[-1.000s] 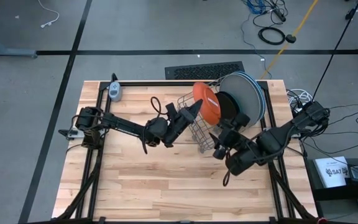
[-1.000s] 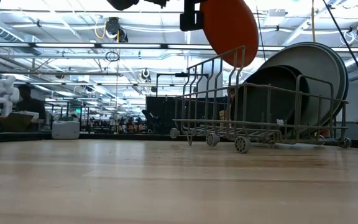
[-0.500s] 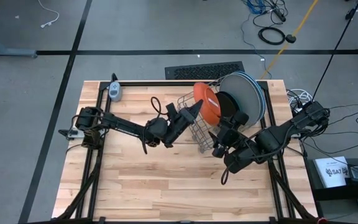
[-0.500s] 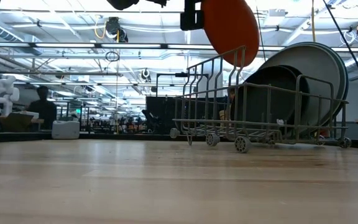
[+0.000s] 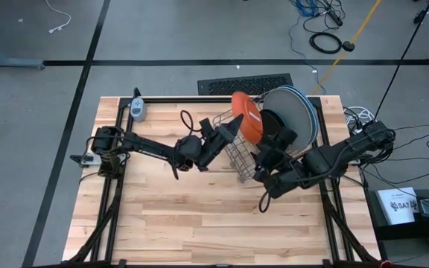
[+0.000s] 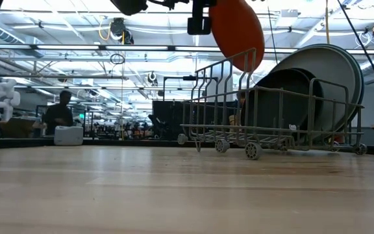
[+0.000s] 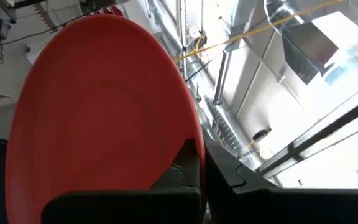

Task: Sort dishes
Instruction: Put the orange plate in the dish rack

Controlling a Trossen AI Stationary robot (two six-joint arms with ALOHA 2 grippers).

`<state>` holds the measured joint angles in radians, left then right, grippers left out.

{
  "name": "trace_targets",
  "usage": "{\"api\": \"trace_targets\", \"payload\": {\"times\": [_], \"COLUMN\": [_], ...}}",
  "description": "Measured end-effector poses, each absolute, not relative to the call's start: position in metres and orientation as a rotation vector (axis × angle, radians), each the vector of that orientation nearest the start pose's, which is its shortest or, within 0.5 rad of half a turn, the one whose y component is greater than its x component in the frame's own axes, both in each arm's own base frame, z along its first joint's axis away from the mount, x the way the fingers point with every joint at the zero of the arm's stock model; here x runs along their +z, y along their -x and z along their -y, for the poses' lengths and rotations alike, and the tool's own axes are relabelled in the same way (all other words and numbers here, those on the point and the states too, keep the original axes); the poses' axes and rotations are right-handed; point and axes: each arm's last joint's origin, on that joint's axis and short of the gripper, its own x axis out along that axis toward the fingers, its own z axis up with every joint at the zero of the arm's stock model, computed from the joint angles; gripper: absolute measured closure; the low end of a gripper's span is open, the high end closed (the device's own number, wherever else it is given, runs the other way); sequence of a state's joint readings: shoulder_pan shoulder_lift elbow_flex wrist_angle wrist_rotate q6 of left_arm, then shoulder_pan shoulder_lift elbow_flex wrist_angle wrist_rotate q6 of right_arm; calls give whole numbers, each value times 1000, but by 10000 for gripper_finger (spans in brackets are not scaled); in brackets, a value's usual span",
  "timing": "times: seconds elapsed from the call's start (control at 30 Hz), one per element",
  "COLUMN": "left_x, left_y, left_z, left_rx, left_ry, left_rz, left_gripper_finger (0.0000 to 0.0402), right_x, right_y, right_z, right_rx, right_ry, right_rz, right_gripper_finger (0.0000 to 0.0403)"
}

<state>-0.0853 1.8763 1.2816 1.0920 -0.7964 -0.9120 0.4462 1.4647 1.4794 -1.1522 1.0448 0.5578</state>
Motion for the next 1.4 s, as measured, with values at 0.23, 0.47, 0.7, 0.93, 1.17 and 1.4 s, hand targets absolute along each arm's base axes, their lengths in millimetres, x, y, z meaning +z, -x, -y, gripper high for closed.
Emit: {"api": "trace_targets", "payload": {"times": [0.23,0.47,0.7,0.93,1.17,1.4], "left_x": [311,314,327,336,317,310], "left_y": [-416,-412,-352,-324,-332,-337], "left_z": [9,-3,-14,-6,-24,-29], "left_rx": [339,199,260,193,297,253], "left_ry": [998,858,562,681,1119,1283], "left_rz": [699,615,581,671,699,727], "left_gripper_finger": [401,401,401,401,401,401], "right_x": [355,358,362,364,343,331], "right_y": [-262,-268,-272,-296,-323,-332], "right_z": [-85,-89,-101,-94,-102,-109], "right_rx": [-675,-628,-570,-691,-832,-844], "right_ry": [323,277,263,315,522,585], "right_rz": [-717,-668,-616,-502,-504,-523], "right_gripper_finger": [79,81,85,86,85,85]}}
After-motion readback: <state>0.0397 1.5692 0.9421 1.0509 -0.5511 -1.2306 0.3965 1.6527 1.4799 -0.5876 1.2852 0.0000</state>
